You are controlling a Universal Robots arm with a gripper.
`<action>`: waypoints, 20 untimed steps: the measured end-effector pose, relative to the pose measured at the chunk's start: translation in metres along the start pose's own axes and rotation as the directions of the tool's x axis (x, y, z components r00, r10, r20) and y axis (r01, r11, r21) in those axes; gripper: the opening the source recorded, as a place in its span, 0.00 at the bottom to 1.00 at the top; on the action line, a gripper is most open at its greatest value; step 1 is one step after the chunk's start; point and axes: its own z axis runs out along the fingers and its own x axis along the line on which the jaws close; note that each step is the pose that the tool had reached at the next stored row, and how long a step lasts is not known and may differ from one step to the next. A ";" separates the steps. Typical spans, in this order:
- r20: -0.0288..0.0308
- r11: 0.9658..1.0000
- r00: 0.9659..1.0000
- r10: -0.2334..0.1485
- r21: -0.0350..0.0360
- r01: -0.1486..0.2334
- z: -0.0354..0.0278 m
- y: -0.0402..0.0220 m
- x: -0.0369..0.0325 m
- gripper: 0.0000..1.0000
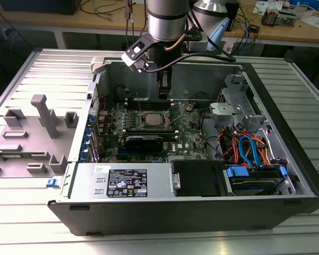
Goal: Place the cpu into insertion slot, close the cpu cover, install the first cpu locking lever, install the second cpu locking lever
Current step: 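Close the cpu cover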
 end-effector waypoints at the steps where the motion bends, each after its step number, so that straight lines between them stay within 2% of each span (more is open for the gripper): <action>1: 0.000 1.000 1.000 0.000 0.000 0.000 0.0000 0.0003 0.0000 0.11; 20: 0.000 1.000 1.000 0.000 0.000 0.000 0.0002 0.0049 0.0001 0.11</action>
